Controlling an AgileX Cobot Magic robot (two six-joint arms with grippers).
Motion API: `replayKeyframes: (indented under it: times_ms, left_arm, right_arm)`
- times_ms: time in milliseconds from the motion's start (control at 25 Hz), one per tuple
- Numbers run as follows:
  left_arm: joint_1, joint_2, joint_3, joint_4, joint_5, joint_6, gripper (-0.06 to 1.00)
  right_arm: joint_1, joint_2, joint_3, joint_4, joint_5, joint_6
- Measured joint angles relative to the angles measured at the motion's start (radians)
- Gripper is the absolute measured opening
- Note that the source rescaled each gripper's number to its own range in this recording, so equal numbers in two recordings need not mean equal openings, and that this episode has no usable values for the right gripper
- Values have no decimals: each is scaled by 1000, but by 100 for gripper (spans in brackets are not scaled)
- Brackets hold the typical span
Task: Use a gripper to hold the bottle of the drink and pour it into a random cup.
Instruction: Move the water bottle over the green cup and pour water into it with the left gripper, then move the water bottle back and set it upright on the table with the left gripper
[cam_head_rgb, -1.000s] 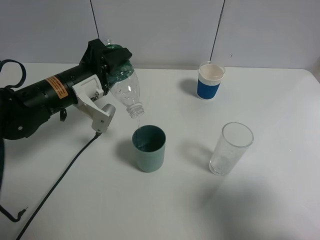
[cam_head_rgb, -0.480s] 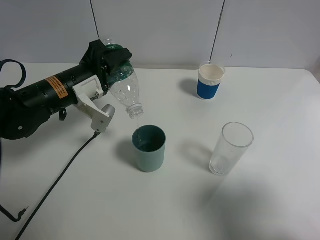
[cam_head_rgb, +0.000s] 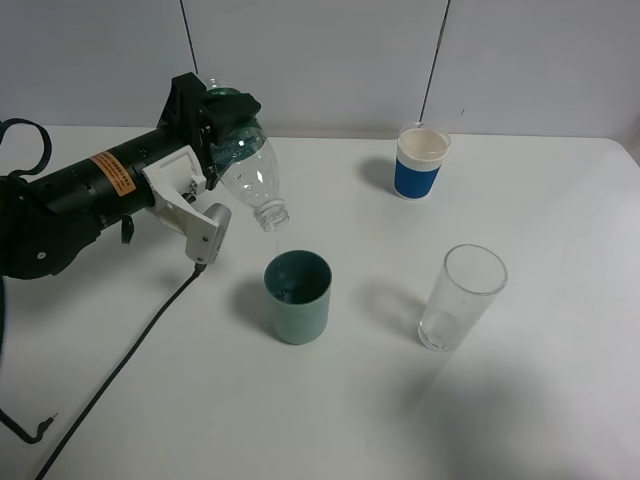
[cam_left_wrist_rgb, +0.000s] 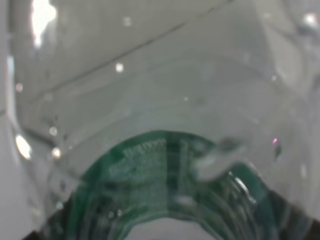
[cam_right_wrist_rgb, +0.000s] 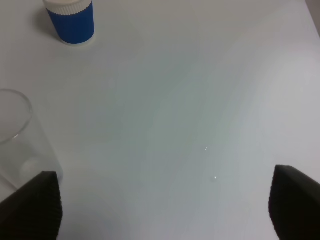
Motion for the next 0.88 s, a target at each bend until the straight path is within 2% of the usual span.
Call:
replayKeyframes:
  times_ms: [80,320,480,640,880]
  left_arm:
    - [0,0,0,-11,10,-115,7]
    - [0,0,0,-27,70,-568,7]
    - [0,0,-3,-27,95,-818,7]
    - [0,0,-47,-2,200,-1085,7]
    - [26,0,-166,78,383,-1569,7]
  right_arm:
    - [0,0,0,0,0,0]
    - [0,0,0,0,0,0]
    - [0,0,0,0,0,0]
    - [0,0,0,0,0,0]
    - [0,0,0,0,0,0]
